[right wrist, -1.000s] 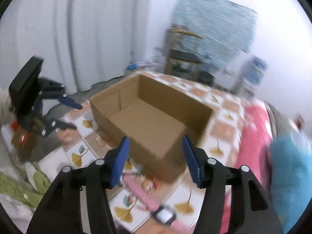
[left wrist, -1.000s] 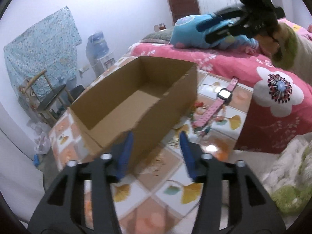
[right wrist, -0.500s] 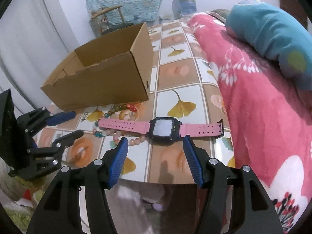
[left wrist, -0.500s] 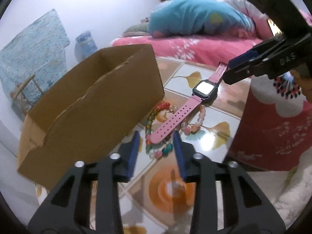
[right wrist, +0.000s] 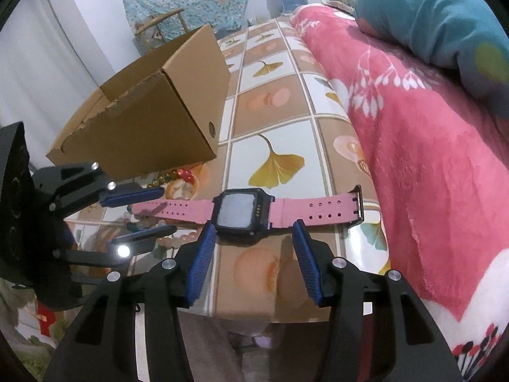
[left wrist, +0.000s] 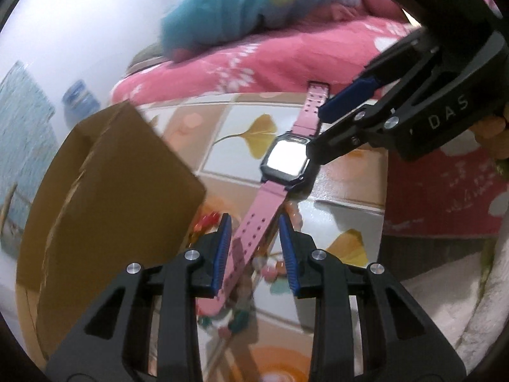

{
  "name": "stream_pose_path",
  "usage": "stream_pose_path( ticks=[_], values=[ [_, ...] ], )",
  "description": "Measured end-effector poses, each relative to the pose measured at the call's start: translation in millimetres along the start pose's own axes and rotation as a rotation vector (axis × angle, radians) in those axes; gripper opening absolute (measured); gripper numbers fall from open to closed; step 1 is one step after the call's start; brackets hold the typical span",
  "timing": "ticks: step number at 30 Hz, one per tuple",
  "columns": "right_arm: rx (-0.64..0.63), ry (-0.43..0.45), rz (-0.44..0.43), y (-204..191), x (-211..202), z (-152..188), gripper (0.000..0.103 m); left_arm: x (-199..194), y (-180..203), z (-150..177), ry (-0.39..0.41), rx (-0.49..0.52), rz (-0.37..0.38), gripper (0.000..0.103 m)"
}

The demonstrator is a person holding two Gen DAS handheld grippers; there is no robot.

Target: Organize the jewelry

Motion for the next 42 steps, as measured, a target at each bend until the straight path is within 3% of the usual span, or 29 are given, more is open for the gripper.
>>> stream_pose_path(
  ticks=[5,13,17,18,22,27,31,34,38,42],
  values=[
    [0.044,-0.013,-0.046,10,6,2,0.049,16,4,-5,-0.061,0.122,-0.007,0.030],
    [0.073,-0.013,-0.096,18,9,0,0.049,20,0,-15,-0.128,0.173,0.040,0.030],
    [0.100,-0.011,-0.123,22,8,-1,0.049,25,1,-18,-0.141,0.193,0.024,0.019],
    [0.114,-0.012,-0.134,25,7,-1,0.049,24,2,-19,-0.139,0.196,0.023,0.010],
    [0.191,-0.021,-0.209,35,6,1,0.049,14,-3,-25,-0.102,0.138,0.045,0.003],
    [0.365,-0.043,-0.398,45,12,4,0.050,4,-19,-31,-0.048,-0.028,0.118,0.002],
    [0.491,-0.065,-0.517,48,21,3,0.054,-1,-42,-31,0.016,-0.284,0.247,0.002],
    [0.553,-0.083,-0.543,50,28,1,0.054,-3,-52,-26,0.075,-0.455,0.354,0.002],
    [0.627,-0.095,-0.584,53,33,0,0.054,-3,-48,-17,0.122,-0.588,0.459,0.002],
    [0.647,-0.100,-0.573,53,36,-1,0.054,0,-43,-2,0.136,-0.739,0.563,0.002]
  ],
)
Point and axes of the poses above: each gripper's, at about its wrist camera, not at the fingertips, and x roughly the way its jaws point, y to its right, z to its underside, the point moved 2 cm from there along x, roughly the way its jaws point, and after that the axes turned 9 degrees about z, right-handed, at the moved point
